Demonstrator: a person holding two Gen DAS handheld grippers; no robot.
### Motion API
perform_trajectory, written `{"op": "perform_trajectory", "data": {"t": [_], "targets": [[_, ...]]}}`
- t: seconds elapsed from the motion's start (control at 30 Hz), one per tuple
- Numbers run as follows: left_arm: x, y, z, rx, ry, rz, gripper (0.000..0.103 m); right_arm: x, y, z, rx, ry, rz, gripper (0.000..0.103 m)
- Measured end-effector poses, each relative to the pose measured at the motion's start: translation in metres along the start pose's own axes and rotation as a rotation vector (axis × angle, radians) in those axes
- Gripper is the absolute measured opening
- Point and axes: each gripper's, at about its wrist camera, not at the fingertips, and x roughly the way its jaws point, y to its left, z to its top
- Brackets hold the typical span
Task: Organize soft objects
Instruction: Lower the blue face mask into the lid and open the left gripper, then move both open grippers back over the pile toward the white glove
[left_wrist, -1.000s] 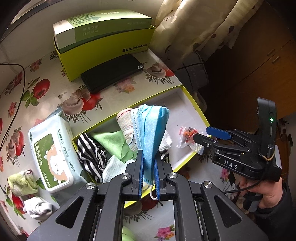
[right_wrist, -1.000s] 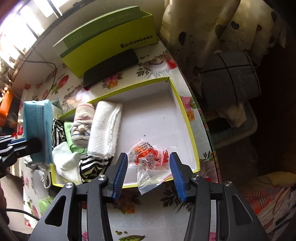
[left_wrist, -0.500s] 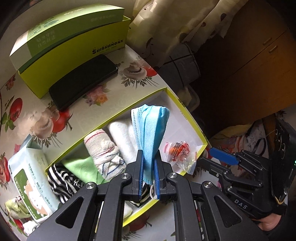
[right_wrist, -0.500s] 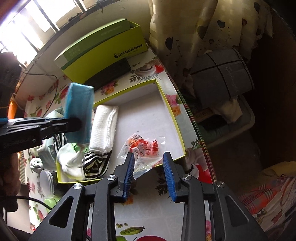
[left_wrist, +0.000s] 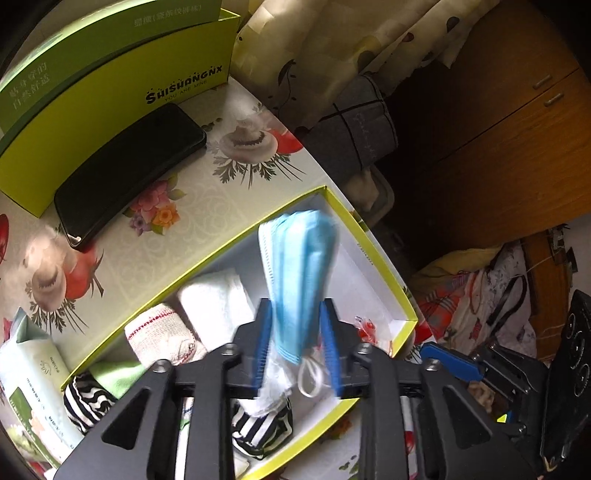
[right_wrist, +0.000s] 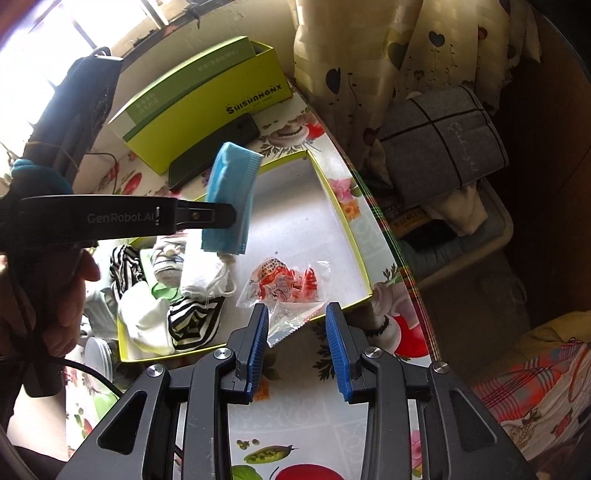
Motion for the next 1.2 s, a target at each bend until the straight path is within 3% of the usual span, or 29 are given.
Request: {"op": "perform_trajectory", "data": {"t": [0.3, 0.67, 1.2], "targets": [[-0.018, 0.012, -0.007, -0.048, -0.016, -0.012, 0.038, 0.000, 0.012, 0.006, -0.018, -0.001, 0.012, 0.031], [-0.057, 0.020, -0.038, -0.069, -0.062, 0.007, 0.038, -0.012, 0.042, 0.014, -0.069, -0.014, 0.026, 0.031], [-0.124, 0.042, -0.092, -0.117, -0.172, 0.082, 0.038, -0.029, 0.108, 0.013, -0.212, -0.031, 0.058, 0.035]]}}
